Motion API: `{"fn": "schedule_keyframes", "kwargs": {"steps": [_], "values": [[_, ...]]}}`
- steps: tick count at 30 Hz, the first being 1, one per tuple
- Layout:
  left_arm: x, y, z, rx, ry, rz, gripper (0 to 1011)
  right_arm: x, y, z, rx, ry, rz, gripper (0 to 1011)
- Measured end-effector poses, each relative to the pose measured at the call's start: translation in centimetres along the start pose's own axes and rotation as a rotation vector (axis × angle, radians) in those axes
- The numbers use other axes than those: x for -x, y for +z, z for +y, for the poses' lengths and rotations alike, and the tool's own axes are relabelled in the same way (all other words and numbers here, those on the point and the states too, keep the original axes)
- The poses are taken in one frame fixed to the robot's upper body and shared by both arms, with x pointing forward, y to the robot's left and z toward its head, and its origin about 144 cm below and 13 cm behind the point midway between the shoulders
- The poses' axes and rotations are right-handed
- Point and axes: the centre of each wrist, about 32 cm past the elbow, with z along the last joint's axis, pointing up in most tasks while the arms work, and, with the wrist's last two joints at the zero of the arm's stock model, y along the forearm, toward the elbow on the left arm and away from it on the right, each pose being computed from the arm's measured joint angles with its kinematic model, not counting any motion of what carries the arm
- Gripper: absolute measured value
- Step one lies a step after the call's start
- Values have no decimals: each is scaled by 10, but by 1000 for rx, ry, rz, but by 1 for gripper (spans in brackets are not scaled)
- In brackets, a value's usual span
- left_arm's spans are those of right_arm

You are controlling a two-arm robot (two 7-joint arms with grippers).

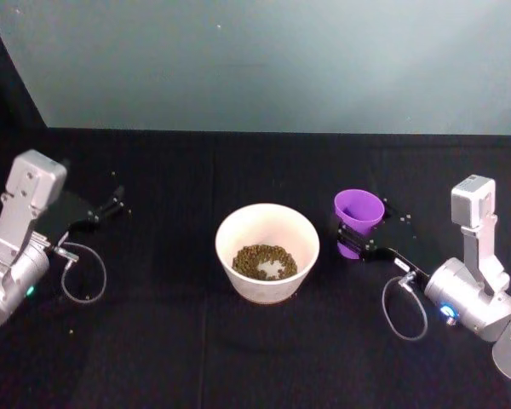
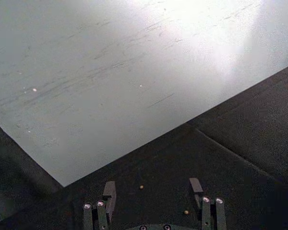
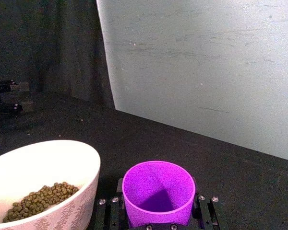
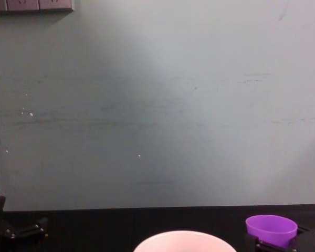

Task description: Pick up the cup and pour the mung beans from the cup into the bowl.

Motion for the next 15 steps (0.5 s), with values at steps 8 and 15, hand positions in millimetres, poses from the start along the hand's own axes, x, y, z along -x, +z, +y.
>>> {"fn": "schedule_keyframes", "kwargs": {"steps": [8,15], "values": [[0,0,0,0,0,0,1000,0,0,0,0,1,-1,834],[0,0,0,0,0,0,1000,0,0,0,0,2,-1,1003]]}}
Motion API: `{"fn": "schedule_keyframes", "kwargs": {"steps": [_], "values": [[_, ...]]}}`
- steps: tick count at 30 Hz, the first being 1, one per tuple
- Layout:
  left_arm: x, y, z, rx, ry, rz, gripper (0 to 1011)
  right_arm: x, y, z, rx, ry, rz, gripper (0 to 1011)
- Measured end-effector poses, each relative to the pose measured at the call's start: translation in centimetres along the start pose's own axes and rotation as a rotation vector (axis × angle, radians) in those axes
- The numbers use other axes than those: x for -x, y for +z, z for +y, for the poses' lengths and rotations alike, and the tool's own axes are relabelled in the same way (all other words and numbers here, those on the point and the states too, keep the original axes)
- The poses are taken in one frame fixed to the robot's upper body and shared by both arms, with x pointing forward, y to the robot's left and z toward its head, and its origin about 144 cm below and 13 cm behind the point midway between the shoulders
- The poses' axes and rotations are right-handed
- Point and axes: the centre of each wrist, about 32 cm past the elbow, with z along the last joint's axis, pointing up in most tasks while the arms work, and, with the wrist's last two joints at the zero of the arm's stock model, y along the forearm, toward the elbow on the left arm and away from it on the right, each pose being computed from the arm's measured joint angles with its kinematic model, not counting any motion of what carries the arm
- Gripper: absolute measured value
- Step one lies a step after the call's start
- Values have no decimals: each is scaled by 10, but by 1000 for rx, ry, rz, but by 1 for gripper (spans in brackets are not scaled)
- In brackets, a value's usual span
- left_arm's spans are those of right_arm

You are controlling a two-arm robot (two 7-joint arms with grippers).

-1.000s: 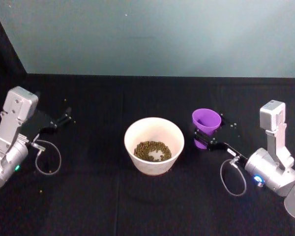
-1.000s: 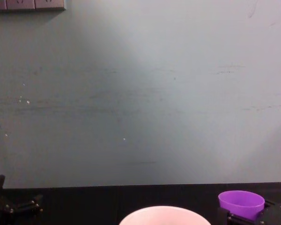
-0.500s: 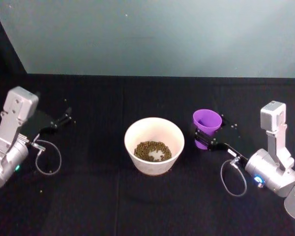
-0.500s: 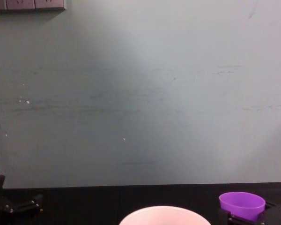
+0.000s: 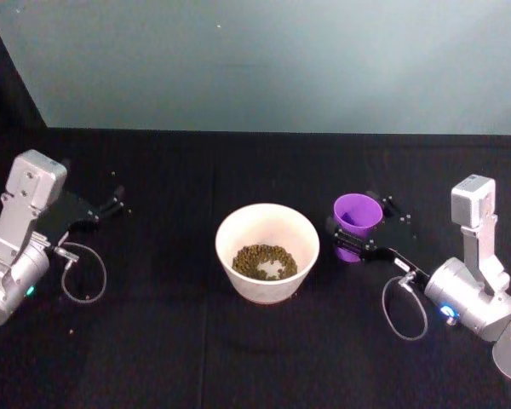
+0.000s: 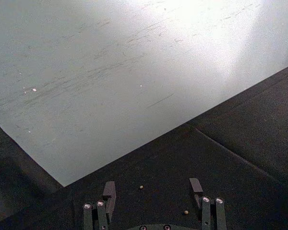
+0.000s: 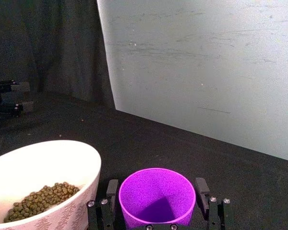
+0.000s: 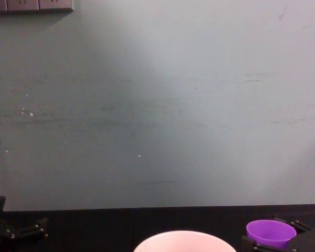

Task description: Pick up the cup and pour the mung beans from the cup into the bowl.

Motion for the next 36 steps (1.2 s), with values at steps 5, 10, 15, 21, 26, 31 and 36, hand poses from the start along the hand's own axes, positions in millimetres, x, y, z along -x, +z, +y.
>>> {"fn": "schedule_keyframes", "kwargs": {"steps": [5,10,15,21,26,31,36], "values": [[0,0,0,0,0,0,1000,0,0,0,0,0,0,1003],[0,0,0,0,0,0,1000,2,6,-1,-11,1,-12,1003],[0,0,0,0,0,0,1000,5,21,-5,-36,-7,-33,1003],[0,0,0,0,0,0,1000,8,44,-11,-75,-31,-47,1002],[0,0,0,0,0,0,1000,10,60,-20,-124,-85,-52,1003],[0,0,0,0,0,0,1000,12,68,-29,-154,-158,-50,1003],[0,0,0,0,0,0,1000,15,74,-39,-175,-296,-77,1003]]}}
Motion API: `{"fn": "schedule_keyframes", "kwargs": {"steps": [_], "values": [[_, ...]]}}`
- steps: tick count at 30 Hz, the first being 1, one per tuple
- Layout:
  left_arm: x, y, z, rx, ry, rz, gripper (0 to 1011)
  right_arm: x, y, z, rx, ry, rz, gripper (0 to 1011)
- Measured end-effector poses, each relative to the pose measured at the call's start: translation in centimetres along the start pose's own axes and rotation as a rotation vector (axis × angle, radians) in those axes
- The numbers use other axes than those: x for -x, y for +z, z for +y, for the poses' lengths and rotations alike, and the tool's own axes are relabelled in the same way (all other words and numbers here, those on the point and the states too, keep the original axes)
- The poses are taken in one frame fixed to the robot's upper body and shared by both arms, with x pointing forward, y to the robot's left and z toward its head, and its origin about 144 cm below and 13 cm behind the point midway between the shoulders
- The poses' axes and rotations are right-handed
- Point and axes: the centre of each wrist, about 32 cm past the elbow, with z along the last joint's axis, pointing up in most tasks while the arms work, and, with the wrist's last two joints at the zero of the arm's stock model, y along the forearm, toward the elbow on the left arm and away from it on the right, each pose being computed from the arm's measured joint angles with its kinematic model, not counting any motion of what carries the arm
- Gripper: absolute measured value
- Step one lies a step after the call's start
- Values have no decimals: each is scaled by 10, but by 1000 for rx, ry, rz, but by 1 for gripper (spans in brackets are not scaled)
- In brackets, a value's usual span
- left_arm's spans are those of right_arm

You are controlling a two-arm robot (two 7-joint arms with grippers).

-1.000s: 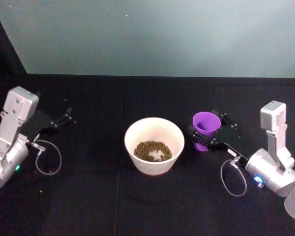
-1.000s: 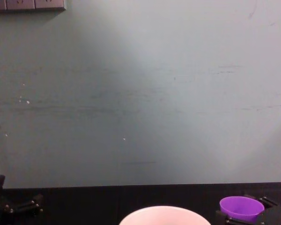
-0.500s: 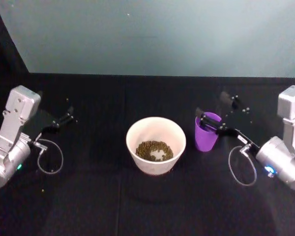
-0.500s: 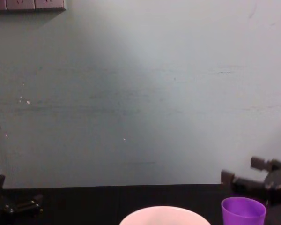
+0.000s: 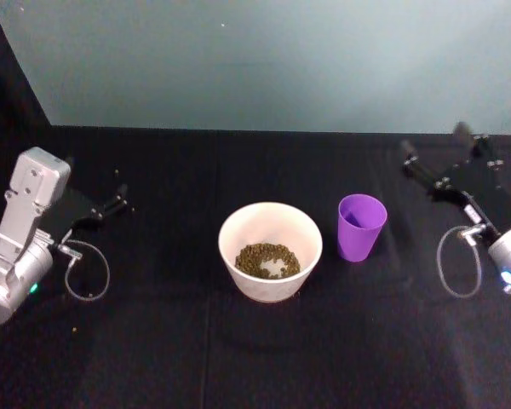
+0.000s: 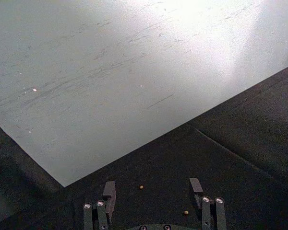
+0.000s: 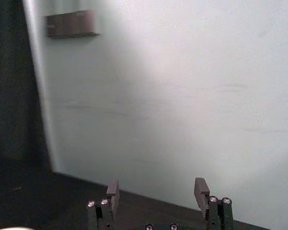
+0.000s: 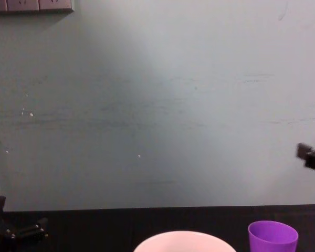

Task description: Pick up the cup and pour the mung beans from the cup into the bowl.

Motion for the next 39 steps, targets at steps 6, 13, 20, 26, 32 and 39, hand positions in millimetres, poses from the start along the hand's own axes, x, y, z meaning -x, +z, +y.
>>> {"fn": "schedule_keyframes", "kwargs": {"steps": [6,13,20,26,32,39], "values": [[0,0,0,0,0,0,1000,3,0,-8,-14,-186,-49,1003],[0,0,0,0,0,0,1000,3,-7,-11,-9,-285,-69,1003],[0,0,0,0,0,0,1000,2,-12,-13,-7,-291,-45,1003],[0,0,0,0,0,0,1000,3,-12,-13,-7,-289,-48,1003],[0,0,0,0,0,0,1000,3,-11,-13,-7,-289,-50,1003],[0,0,0,0,0,0,1000,3,-11,-12,-7,-290,-53,1003]]}}
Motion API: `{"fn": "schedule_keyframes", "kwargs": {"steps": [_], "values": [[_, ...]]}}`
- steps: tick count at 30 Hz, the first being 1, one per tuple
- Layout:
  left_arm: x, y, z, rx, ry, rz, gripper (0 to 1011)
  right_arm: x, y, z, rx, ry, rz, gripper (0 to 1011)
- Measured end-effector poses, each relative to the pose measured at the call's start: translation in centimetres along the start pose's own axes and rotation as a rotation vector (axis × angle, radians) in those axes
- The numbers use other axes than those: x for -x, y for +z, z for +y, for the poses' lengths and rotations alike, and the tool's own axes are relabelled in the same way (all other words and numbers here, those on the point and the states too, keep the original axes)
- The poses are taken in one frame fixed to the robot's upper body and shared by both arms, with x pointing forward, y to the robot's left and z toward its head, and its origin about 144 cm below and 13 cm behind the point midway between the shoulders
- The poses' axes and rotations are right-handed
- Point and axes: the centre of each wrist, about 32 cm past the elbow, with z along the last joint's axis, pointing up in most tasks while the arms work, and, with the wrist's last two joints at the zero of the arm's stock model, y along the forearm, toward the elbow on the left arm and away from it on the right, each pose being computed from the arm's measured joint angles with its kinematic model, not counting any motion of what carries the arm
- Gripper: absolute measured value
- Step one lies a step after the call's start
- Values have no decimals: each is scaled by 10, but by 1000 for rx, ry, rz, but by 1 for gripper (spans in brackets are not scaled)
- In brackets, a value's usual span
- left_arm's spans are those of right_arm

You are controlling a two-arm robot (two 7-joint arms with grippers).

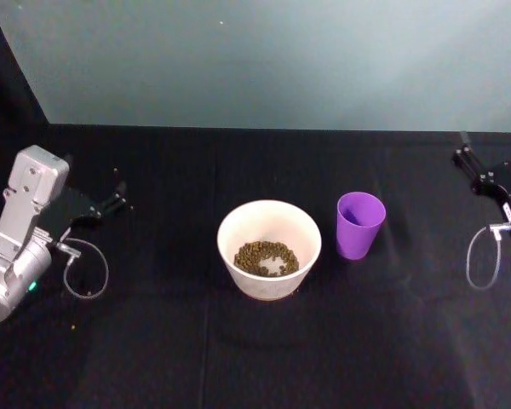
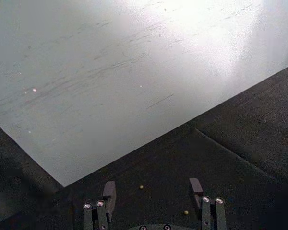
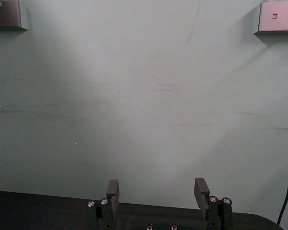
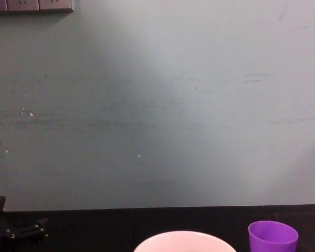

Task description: Pick up the cup and pour the mung beans from the cup into the bowl.

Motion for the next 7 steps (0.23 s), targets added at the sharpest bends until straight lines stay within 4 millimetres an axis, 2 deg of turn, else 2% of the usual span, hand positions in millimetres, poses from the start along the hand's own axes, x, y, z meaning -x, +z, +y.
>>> {"fn": "schedule_keyframes", "kwargs": {"steps": [7], "values": [[0,0,0,0,0,0,1000,0,0,0,0,0,-1,1003]]}}
